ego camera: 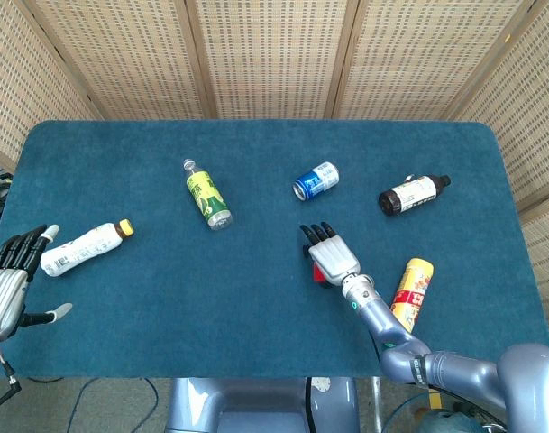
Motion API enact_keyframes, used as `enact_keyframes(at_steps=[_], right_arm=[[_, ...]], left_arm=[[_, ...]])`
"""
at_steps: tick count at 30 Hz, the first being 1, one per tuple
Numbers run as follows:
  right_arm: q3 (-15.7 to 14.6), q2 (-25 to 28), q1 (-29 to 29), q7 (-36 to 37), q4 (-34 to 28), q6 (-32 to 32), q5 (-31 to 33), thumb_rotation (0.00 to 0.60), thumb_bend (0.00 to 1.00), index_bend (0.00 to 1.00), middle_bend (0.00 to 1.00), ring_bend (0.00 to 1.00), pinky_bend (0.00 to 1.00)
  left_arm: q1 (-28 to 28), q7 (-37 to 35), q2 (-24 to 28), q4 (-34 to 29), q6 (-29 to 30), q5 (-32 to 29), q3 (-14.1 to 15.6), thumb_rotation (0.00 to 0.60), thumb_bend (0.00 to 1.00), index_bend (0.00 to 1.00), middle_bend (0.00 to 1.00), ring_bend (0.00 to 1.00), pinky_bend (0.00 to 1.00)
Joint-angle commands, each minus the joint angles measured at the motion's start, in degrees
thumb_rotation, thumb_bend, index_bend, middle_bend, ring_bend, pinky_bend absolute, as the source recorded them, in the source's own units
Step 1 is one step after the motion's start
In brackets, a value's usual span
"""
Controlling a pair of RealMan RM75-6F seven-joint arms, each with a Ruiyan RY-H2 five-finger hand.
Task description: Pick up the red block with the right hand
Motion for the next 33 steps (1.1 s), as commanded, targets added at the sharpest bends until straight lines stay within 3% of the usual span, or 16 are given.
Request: enact_keyframes(at_steps=[1,19,27,33], right_arm=[[0.0,-0.5,0.1,0.1,0.7,0.0,0.3,0.600,0.00,0.40,0.00,0.00,0.00],[0.2,-2.1,0.2,0.1,4.7,1.5,0.3,0.600,0.00,0.44,0.01,0.00,0.00],[2.9,1.4,-0.5,3.3,0.3,5.5,-2.3,0.600,0.00,0.44,0.01,0.00,0.00],[2.3,3.3,-1.4,3.8,-3.4,6.3,-3.5,0.600,0.00,0.43,0.02,0.00,0.00]], left_arm=[[0.0,-0.1,0.0,0.0,0.0,-0.1,0.0,0.600,0.00,0.00,0.00,0.00,0.00],[-0.3,0.2,-0.1,0.0,-0.3,-0.6,-0.1,0.600,0.00,0.00,0.00,0.00,0.00],[-0.4,0.1,-0.1,0.0,-0.5,-0.5,0.0,0.600,0.00,0.00,0.00,0.00,0.00],[-0.5,0.2,-0.1,-0.2,-0.6,-0.5,0.1,0.600,0.00,0.00,0.00,0.00,0.00]])
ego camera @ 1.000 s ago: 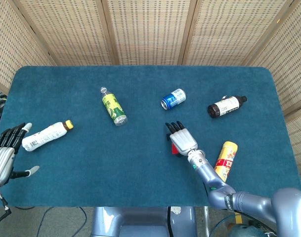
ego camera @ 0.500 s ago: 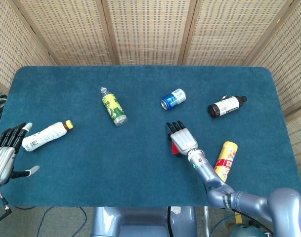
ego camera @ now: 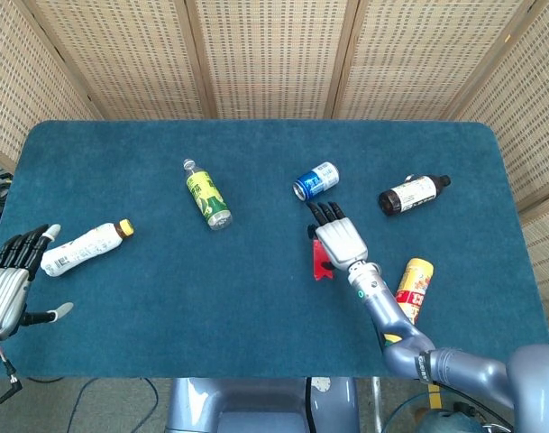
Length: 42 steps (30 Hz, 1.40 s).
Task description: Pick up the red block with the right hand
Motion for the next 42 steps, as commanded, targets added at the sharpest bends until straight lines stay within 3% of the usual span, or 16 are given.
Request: enact_keyframes(at_steps=[1,9,23,34,42], right_arm=[[-0.9,1.0,-0.6,-0.6,-2.0,-0.1,-0.1,0.600,0.00,0.43,0.02,0.00,0.00],[-3.8,-1.3,-1.1,-3.3,-0.9,-2.1,1.6,0.600,0.02,0.48,0.02,0.00,0.00],[-3.7,-2.7,-0.9,-3.1,2.4,-3.7,2.5,0.600,0.22,0.54,0.04,0.00,0.00],[-3.6,-2.7,-0.7,-4.1,2.8,-4.1,3.2,0.600,0.23,0.54,0.05,0.00,0.00],[-3.7,-3.0,-0.5,-4.6,3.5,-4.4,3.3,0.600,0.34,0.54,0.05,0.00,0.00]], left_arm=[[0.0,0.1,0.0,-0.1,0.0,0.0,0.0,0.600,0.00,0.00,0.00,0.00,0.00],[0.0,0.1,0.1,-0.1,-0.1,-0.2,0.1,0.600,0.00,0.00,0.00,0.00,0.00],[-0.1,-0.2,0.2,0.0,-0.1,-0.4,0.0,0.600,0.00,0.00,0.00,0.00,0.00],[0.1,-0.2,0.2,-0.2,0.2,-0.1,0.1,0.600,0.00,0.00,0.00,0.00,0.00],[0.0,-0.4,0.2,-0.1,0.2,-0.2,0.1,0.600,0.00,0.00,0.00,0.00,0.00]])
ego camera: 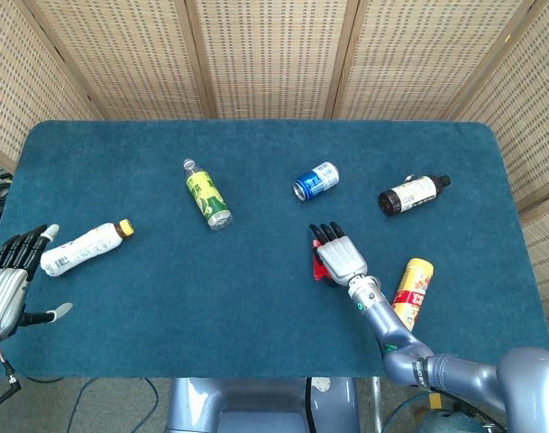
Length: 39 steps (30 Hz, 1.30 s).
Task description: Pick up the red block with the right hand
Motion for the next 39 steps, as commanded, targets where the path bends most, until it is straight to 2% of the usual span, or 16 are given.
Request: enact_keyframes(at_steps=[1,10,13,23,29,39], right_arm=[[0.0,0.0,0.0,-0.1,0.1,0.0,0.0,0.600,0.34,0.54,0.05,0.00,0.00],[-0.1,0.0,0.1,-0.3,0.3,-0.5,0.4,0.600,0.38,0.55,0.05,0.00,0.00],[-0.4,-0.1,0.2,-0.7,0.5,-0.9,0.5,0.600,0.42,0.56,0.06,0.00,0.00],[-0.4,-0.3,0.5,-1.1,0.8,-1.4,0.8,0.600,0.67,0.68,0.08,0.00,0.00],[-0.6,-0.9,0.3,-0.7,1.6,-0.5,-0.3,0.600,0.68,0.83,0.11,0.00,0.00],[2.4,-1.4,1.2,2.9,5.3,1.6,-2.8,0.600,0.69,0.88,0.14,0.00,0.00]], left_arm=[[0.0,0.0,0.0,0.0,0.0,0.0,0.0,0.600,0.00,0.00,0.00,0.00,0.00],[0.0,0.1,0.0,-0.1,0.0,0.1,0.0,0.600,0.00,0.00,0.00,0.00,0.00],[0.0,0.1,-0.1,-0.1,0.0,0.1,0.0,0.600,0.00,0.00,0.00,0.00,0.00],[0.0,-0.1,0.0,0.0,0.0,0.1,0.0,0.600,0.00,0.00,0.00,0.00,0.00],[0.0,-0.2,0.0,-0.1,0.1,0.2,0.1,0.600,0.00,0.00,0.00,0.00,0.00],[-0.1,-0.3,0.0,0.0,-0.2,-0.1,0.0,0.600,0.00,0.00,0.00,0.00,0.00]])
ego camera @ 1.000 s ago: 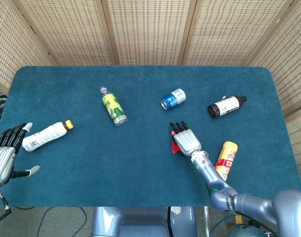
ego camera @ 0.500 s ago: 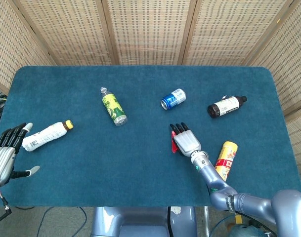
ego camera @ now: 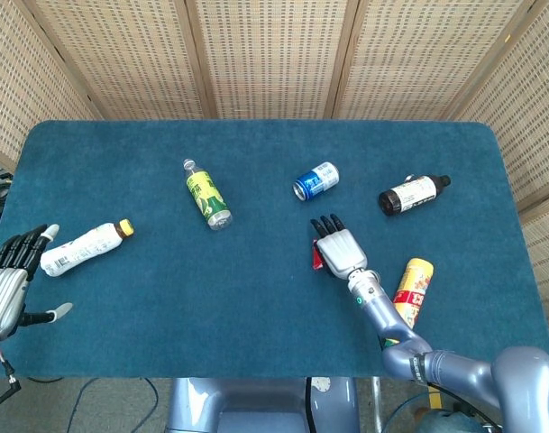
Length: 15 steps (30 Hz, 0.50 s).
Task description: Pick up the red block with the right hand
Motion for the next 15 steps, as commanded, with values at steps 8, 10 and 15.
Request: enact_keyframes(at_steps=[8,10,15], right_arm=[[6.8,-0.6,3.7,2.8,8.9,0.3,1.3,0.600,0.69,0.84,0.14,0.00,0.00],[8.4,-0.2,4.2,3.3,9.3,0.3,2.3,0.600,0.68,0.82,0.14,0.00,0.00],[11.4,3.9,4.3,6.4,3.0,0.8,2.9,0.600,0.68,0.76,0.14,0.00,0.00]], left_arm=[[-0.2,-0.1,0.0,0.1,-0.4,-0.2,0.0,0.600,0.00,0.00,0.00,0.00,0.00],[-0.2,-0.3,0.1,0.1,-0.4,-0.3,0.0,0.600,0.00,0.00,0.00,0.00,0.00],[-0.2,-1.1,0.4,0.1,-0.5,-0.4,-0.2,0.600,0.00,0.00,0.00,0.00,0.00]])
